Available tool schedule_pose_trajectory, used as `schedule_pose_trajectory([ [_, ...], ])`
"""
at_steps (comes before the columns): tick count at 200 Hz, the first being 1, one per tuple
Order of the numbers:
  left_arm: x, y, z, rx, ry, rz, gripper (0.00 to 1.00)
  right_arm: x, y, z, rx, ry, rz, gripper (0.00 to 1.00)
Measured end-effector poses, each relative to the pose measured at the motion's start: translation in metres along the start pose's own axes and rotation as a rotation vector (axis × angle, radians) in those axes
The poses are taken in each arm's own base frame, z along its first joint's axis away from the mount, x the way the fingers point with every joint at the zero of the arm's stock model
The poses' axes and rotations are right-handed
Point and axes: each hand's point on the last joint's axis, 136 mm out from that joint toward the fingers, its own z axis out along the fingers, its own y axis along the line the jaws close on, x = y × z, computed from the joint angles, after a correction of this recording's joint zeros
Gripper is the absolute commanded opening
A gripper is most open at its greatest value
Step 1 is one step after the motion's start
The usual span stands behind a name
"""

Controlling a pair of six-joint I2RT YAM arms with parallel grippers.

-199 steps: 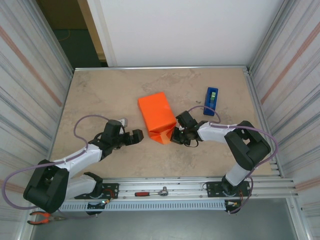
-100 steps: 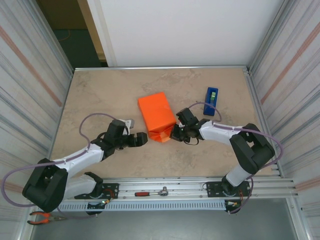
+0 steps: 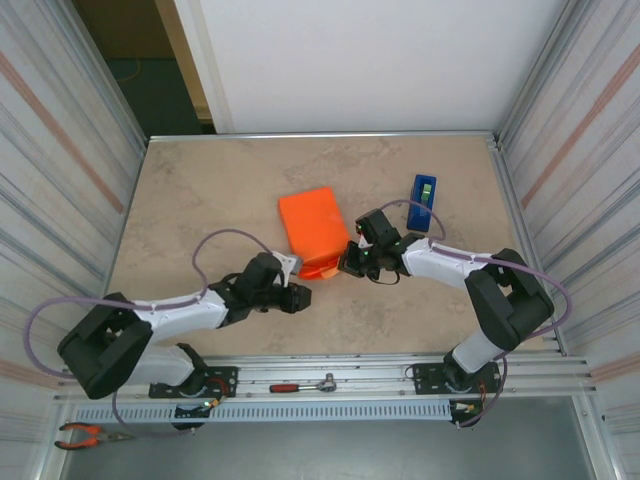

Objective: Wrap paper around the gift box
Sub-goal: Fifth fold the wrapping paper around the gift box.

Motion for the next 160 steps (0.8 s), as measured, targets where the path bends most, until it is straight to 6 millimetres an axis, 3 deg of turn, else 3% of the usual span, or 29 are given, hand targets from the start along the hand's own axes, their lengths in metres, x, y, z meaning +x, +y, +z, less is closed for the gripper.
schedule_pose_trajectory([
  [27, 0.005, -0.012, 0.016, 0.007, 0.020, 0.039, 0.25, 0.001, 0.004, -0.001, -0.018, 0.012, 0.000, 0.00],
  [63, -0.004, -0.022, 0.035, -0.012, -0.013, 0.081, 0.23, 0.001, 0.007, -0.001, -0.037, 0.022, 0.000, 0.00],
  [99, -0.021, -0.017, 0.053, -0.076, -0.053, 0.088, 0.21, 0.001, 0.011, -0.002, -0.058, 0.028, -0.002, 0.00],
  [137, -0.038, -0.001, 0.059, -0.183, -0.117, 0.087, 0.20, -0.001, 0.013, -0.003, -0.069, 0.028, 0.000, 0.00],
  [160, -0.046, 0.008, 0.057, -0.244, -0.158, 0.087, 0.20, -0.003, 0.011, -0.003, -0.087, 0.027, 0.007, 0.36],
])
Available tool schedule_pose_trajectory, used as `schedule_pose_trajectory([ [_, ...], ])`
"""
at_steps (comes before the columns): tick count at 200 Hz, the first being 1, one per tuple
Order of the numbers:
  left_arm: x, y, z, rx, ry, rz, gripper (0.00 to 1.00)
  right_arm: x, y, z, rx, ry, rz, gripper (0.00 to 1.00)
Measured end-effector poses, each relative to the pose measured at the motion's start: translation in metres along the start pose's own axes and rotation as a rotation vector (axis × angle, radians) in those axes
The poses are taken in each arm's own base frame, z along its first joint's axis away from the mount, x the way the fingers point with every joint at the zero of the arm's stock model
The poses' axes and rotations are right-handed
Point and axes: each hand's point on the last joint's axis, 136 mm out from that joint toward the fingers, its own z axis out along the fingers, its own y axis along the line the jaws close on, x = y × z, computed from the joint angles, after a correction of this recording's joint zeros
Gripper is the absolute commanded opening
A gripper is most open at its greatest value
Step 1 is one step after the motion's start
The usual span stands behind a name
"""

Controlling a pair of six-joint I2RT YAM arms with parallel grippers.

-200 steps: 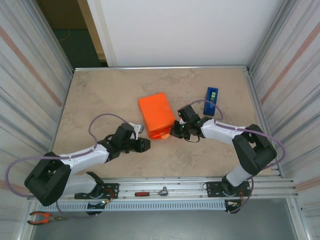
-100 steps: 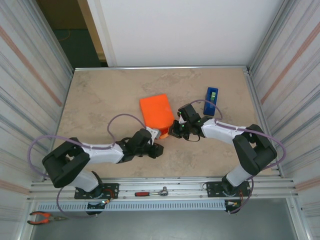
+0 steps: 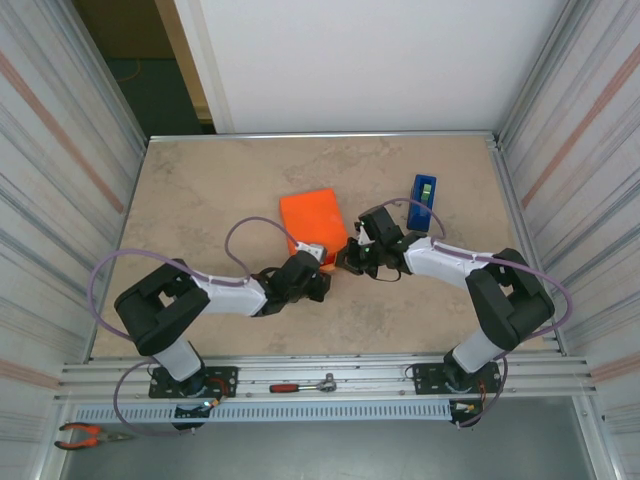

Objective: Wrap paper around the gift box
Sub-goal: Fifth fold the wrapping paper around the gift box.

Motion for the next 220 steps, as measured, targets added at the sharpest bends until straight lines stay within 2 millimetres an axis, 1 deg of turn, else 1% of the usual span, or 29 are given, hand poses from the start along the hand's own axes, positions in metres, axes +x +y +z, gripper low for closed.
schedule_pose_trajectory([
  [6, -0.002, 0.002, 0.000, -0.013, -0.007, 0.000, 0.20, 0.001, -0.002, 0.000, -0.001, 0.002, 0.003, 0.40],
  [12, -0.004, 0.003, 0.000, -0.022, -0.016, 0.000, 0.20, 0.002, -0.006, -0.001, -0.001, 0.004, 0.006, 0.42],
  [21, -0.009, 0.003, 0.000, -0.030, -0.029, -0.001, 0.20, 0.004, -0.012, -0.004, 0.001, 0.005, 0.014, 0.43],
  [33, -0.013, 0.002, 0.000, -0.037, -0.040, -0.002, 0.20, 0.006, -0.021, -0.010, 0.001, 0.001, 0.033, 0.41],
  [45, -0.018, 0.002, -0.001, -0.042, -0.053, -0.003, 0.20, 0.004, -0.030, -0.018, -0.001, -0.014, 0.052, 0.37],
  [55, -0.020, 0.002, -0.001, -0.044, -0.057, -0.004, 0.20, 0.001, -0.036, -0.022, 0.001, -0.030, 0.067, 0.31],
  [67, -0.021, 0.002, -0.001, -0.047, -0.061, -0.005, 0.21, -0.002, -0.040, -0.025, -0.001, -0.044, 0.066, 0.21],
  [85, -0.021, 0.004, -0.001, -0.057, -0.061, -0.005, 0.21, 0.000, -0.041, -0.023, -0.011, -0.047, 0.049, 0.07],
  [95, -0.021, 0.006, -0.001, -0.064, -0.060, -0.006, 0.21, 0.003, -0.041, -0.020, -0.020, -0.042, 0.039, 0.00],
  [110, -0.022, 0.009, -0.001, -0.074, -0.057, -0.008, 0.21, 0.006, -0.040, -0.012, -0.029, -0.029, 0.026, 0.00],
  [157, -0.023, 0.011, -0.001, -0.087, -0.050, -0.010, 0.21, 0.017, -0.033, 0.023, -0.055, 0.002, -0.037, 0.00],
  [188, -0.022, 0.012, -0.001, -0.089, -0.046, -0.009, 0.21, 0.015, -0.029, 0.041, -0.067, -0.029, -0.054, 0.00],
  [206, -0.023, 0.010, -0.003, -0.085, -0.047, -0.009, 0.21, 0.009, -0.029, 0.045, -0.067, -0.056, -0.051, 0.00],
  [220, -0.027, 0.009, -0.008, -0.081, -0.050, -0.004, 0.22, 0.005, -0.028, 0.045, -0.073, -0.070, -0.047, 0.00],
])
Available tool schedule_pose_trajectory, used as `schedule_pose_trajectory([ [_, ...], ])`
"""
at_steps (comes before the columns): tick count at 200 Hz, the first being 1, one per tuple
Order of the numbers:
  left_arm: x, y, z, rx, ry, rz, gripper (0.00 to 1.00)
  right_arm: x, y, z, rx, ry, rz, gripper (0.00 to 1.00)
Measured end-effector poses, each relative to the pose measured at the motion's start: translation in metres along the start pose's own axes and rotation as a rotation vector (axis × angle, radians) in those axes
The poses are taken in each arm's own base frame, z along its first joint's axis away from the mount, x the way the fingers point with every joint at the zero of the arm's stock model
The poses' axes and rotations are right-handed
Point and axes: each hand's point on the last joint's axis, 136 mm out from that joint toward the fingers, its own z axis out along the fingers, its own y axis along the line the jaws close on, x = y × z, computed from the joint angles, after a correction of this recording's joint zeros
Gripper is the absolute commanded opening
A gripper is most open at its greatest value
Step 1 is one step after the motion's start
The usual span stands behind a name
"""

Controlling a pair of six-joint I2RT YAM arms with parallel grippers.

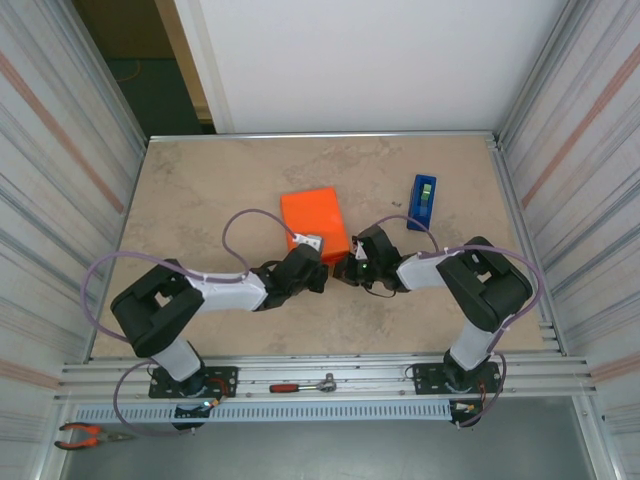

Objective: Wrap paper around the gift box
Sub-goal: Fifth fold the wrapping paper around the gift box.

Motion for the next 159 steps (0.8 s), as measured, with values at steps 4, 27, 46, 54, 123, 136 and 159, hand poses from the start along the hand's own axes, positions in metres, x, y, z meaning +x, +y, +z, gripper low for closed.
schedule_pose_trajectory([
  [4, -0.002, -0.001, -0.003, 0.005, -0.002, -0.001, 0.22, -0.002, 0.001, 0.000, -0.001, -0.004, 0.000, 0.00],
  [27, -0.029, -0.002, -0.025, 0.046, -0.055, -0.004, 0.35, -0.012, 0.011, -0.001, -0.021, -0.025, -0.008, 0.00],
  [46, -0.061, 0.007, -0.049, 0.074, -0.132, -0.005, 0.58, -0.020, 0.018, -0.002, -0.036, -0.039, -0.013, 0.00],
  [54, -0.071, 0.013, -0.057, 0.078, -0.153, 0.003, 0.68, -0.021, 0.021, -0.002, -0.041, -0.041, -0.014, 0.00],
  [123, -0.100, 0.022, -0.069, 0.121, -0.110, 0.286, 0.90, -0.025, 0.014, 0.001, -0.038, -0.029, 0.005, 0.00],
  [136, -0.099, 0.017, -0.066, 0.134, -0.093, 0.368, 0.91, -0.025, 0.014, 0.001, -0.042, -0.025, 0.007, 0.00],
  [159, -0.090, 0.014, -0.061, 0.145, -0.058, 0.472, 0.91, -0.025, 0.015, 0.001, -0.044, -0.024, 0.008, 0.00],
])
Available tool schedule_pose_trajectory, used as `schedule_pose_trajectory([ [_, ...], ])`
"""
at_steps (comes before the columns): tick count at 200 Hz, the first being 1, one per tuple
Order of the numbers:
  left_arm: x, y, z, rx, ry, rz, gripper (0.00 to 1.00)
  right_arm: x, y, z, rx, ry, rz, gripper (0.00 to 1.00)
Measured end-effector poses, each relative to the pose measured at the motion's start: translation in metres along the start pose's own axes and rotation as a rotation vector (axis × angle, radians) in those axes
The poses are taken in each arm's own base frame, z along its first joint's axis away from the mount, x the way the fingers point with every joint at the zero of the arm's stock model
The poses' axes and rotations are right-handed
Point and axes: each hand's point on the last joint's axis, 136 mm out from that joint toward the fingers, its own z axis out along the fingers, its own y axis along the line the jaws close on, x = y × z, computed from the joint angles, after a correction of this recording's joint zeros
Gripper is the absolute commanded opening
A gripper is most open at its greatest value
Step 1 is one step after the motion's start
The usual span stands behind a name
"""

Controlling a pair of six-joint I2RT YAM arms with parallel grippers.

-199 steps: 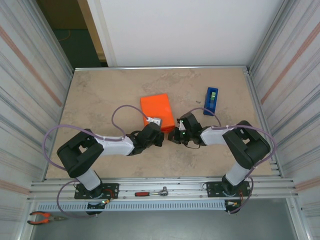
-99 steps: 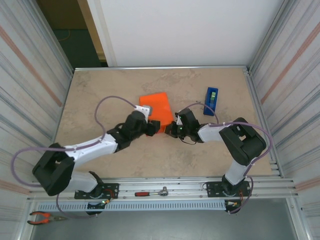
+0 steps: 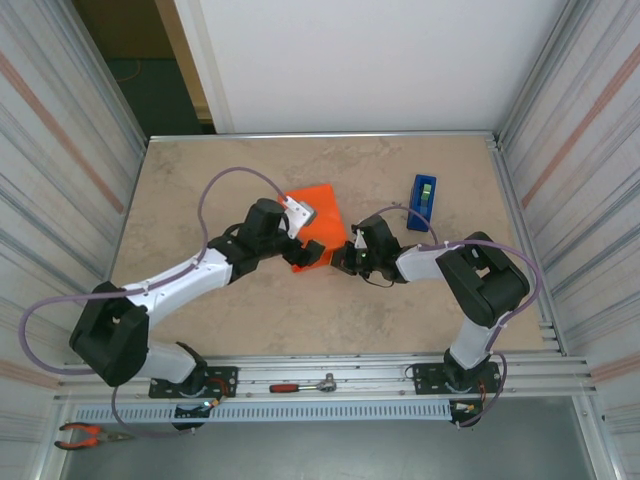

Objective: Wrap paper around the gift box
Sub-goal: Fifth fold the wrapping paper around the gift box.

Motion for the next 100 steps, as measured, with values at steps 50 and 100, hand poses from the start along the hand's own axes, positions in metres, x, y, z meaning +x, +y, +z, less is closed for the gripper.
schedule_pose_trajectory([
  [50, 0.021, -0.021, 0.016, 0.017, 0.097, 0.282, 0.92, -0.004, -0.002, -0.002, -0.001, -0.006, 0.008, 0.00],
  [100, 0.036, -0.016, 0.034, -0.059, 0.153, 0.435, 0.98, -0.004, -0.003, -0.002, -0.006, 0.002, 0.013, 0.00],
])
